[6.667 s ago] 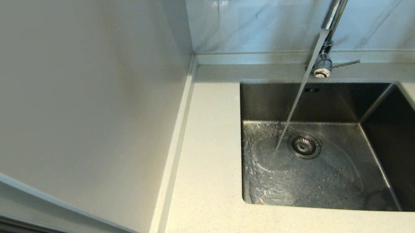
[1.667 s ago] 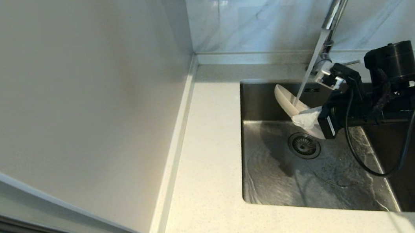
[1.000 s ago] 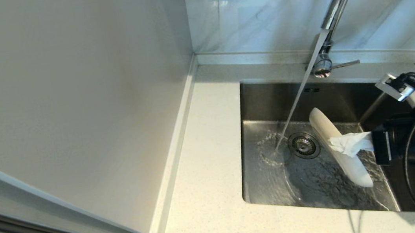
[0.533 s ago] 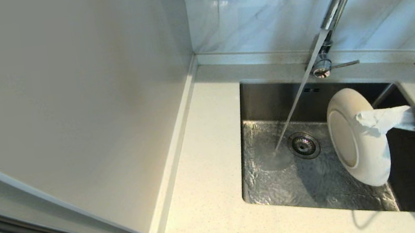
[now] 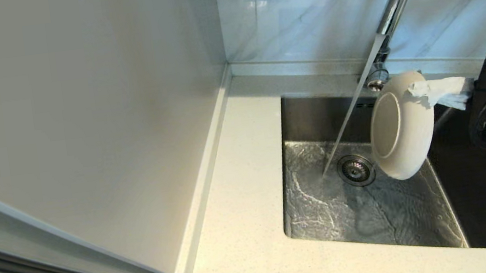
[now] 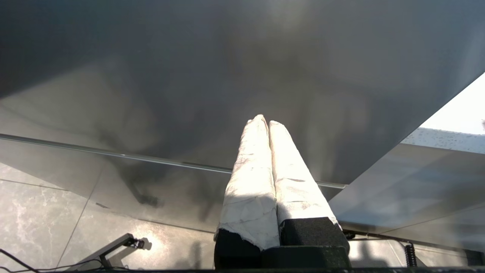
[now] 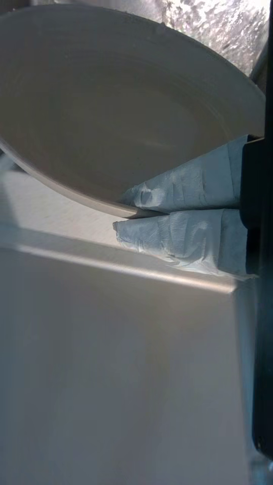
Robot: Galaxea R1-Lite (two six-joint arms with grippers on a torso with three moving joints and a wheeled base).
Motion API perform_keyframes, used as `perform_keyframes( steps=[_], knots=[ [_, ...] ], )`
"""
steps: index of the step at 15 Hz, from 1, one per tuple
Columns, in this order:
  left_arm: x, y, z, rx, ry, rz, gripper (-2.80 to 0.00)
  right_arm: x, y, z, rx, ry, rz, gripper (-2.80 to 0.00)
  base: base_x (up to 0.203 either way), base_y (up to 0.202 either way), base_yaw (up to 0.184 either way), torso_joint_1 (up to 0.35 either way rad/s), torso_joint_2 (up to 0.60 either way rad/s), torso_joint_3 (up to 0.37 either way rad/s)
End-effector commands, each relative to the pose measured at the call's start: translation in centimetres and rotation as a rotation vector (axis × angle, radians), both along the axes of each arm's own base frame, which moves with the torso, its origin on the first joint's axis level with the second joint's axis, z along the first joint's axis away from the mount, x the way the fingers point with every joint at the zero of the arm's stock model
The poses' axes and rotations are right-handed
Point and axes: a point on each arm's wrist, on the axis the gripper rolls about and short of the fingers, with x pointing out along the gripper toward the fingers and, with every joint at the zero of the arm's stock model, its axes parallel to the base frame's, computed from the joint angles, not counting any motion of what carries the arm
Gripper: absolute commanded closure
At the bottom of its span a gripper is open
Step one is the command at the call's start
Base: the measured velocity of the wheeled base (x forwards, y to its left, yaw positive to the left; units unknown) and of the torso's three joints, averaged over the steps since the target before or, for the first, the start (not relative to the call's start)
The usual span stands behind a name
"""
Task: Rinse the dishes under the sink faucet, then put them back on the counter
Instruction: Rinse the plate
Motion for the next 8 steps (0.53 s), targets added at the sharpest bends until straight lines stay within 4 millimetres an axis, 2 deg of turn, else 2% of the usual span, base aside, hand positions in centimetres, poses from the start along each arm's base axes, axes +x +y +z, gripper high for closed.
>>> perform_keyframes(
  steps=[1, 4, 8],
  knots=[
    [0.0, 0.0, 0.0, 0.000, 0.000, 0.000, 0.00, 2.1, -0.6, -0.5, 0.107, 0.069, -0.017, 0.00, 0.000, 0.000, 0.000, 0.000, 0.00, 0.000],
    [0.0, 0.0, 0.0, -0.001, 0.000, 0.000, 0.00, 3.1, -0.8, -0.4, 0.211, 0.104, -0.023, 0.00, 0.000, 0.000, 0.000, 0.000, 0.00, 0.000],
    [0.0, 0.0, 0.0, 0.000, 0.000, 0.000, 0.00, 3.8, -1.4, -0.7, 0.227, 0.119, -0.039, 0.00, 0.000, 0.000, 0.000, 0.000, 0.00, 0.000]
  ],
)
